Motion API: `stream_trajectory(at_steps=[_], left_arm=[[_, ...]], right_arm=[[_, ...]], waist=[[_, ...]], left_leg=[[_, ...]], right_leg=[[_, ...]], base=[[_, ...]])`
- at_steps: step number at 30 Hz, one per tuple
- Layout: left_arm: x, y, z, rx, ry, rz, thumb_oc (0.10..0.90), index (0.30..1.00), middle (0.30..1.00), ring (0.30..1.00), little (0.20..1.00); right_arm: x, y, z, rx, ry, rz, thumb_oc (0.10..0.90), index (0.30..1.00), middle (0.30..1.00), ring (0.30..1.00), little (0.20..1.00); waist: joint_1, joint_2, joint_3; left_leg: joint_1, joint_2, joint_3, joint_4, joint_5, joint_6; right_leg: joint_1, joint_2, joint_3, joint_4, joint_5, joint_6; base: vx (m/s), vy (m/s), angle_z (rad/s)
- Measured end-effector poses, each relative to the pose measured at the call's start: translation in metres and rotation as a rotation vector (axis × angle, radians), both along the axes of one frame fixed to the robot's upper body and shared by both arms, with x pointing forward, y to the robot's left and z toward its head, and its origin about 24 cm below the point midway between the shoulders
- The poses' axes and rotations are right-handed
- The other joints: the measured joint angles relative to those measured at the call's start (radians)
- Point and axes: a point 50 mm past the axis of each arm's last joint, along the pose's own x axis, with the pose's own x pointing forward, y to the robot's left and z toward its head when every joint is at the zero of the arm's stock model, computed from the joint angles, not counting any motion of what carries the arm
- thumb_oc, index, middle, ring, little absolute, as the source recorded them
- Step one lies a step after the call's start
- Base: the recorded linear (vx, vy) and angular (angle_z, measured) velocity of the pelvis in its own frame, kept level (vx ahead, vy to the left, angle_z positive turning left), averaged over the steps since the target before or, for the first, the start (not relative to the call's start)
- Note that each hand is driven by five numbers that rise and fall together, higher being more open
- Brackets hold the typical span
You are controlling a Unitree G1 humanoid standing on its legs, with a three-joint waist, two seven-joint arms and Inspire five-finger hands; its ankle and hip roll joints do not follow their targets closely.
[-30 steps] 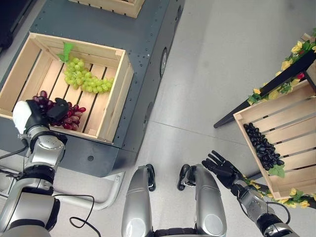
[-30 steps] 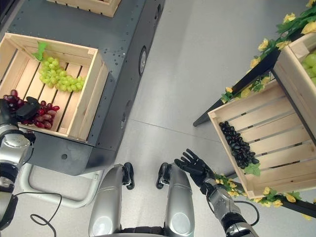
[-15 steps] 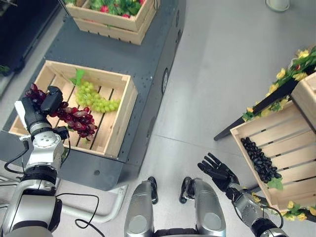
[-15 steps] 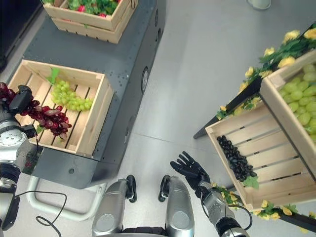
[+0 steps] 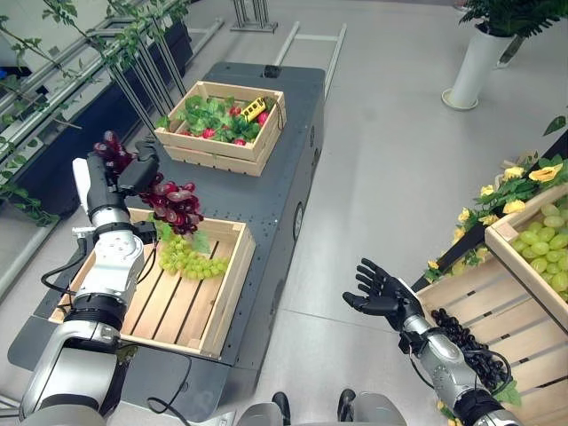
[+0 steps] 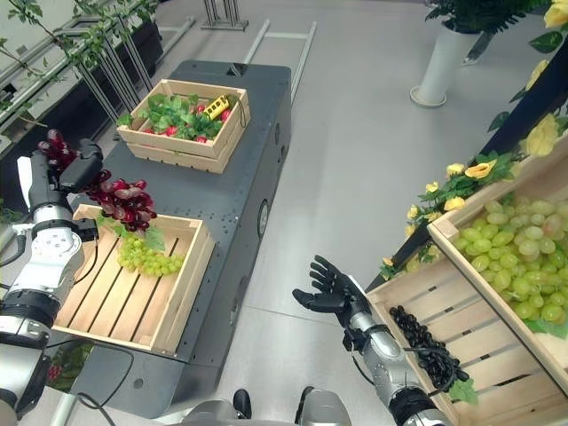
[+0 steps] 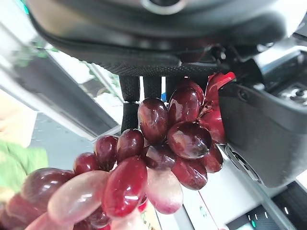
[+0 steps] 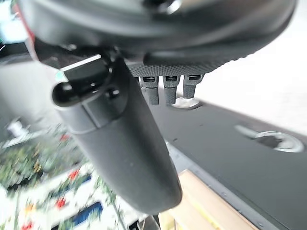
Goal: Pick up the fruits from the basket on one side to the basket on the other side
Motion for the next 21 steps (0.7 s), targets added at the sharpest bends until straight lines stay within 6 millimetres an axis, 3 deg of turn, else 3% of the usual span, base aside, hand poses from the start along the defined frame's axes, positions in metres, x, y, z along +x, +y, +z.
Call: stream_trajectory(at_steps=[5,10,14,18,21], left_arm=[[0.004,-0.016,0.016,0.200,0.038,-0.155,0.400,0.300,0.300,0.300,0.300],[0.012,-0.033,0.033,0.241,0.039,-0.281,0.400,0.300,0.300,0.300,0.300],[0.026,-0.060,0.046,0.318,0.087,-0.454,0.400,0.300,0.300,0.300,0.300],[0.032,-0.081,0.056,0.354,0.101,-0.573,0.400,0.300,0.300,0.300,0.300],[0.034,-0.088,0.062,0.323,0.105,-0.641,0.400,0.300,0.300,0.300,0.300]], right_arm=[[0.028,0.017,0.047,-0.062,-0.224,0.076,0.800,0.900,0.900,0.900,0.900],[0.050,0.026,0.082,-0.076,-0.350,0.097,0.800,0.900,0.900,0.900,0.900],[0.075,0.040,0.124,-0.127,-0.479,0.157,0.800,0.900,0.900,0.900,0.900],[0.087,0.048,0.146,-0.137,-0.526,0.176,0.800,0.900,0.900,0.900,0.900],[0.090,0.057,0.150,-0.147,-0.520,0.211,0.800,0.900,0.900,0.900,0.900]], waist=[[0.000,0.000,-0.001],[0.004,0.000,-0.001],[0.004,0.001,-0.001],[0.004,0.002,-0.001],[0.003,0.002,-0.001]], left_leg=[[0.026,-0.004,0.000,-0.049,0.019,0.005],[0.034,-0.015,0.000,-0.076,0.028,0.017],[0.057,-0.030,-0.001,-0.119,0.043,0.030],[0.063,-0.039,-0.002,-0.140,0.053,0.034],[0.065,-0.040,-0.001,-0.139,0.053,0.034]], right_leg=[[0.055,0.014,0.004,-0.127,0.064,0.016],[0.079,0.016,0.020,-0.199,0.107,0.028],[0.120,0.016,0.022,-0.288,0.158,0.038],[0.129,0.012,0.023,-0.314,0.171,0.047],[0.130,0.010,0.027,-0.314,0.171,0.047]], base=[[-0.03,-0.085,-0.05],[-0.04,-0.060,-0.05],[-0.04,-0.054,-0.02],[-0.01,-0.046,0.01],[-0.01,-0.038,-0.04]])
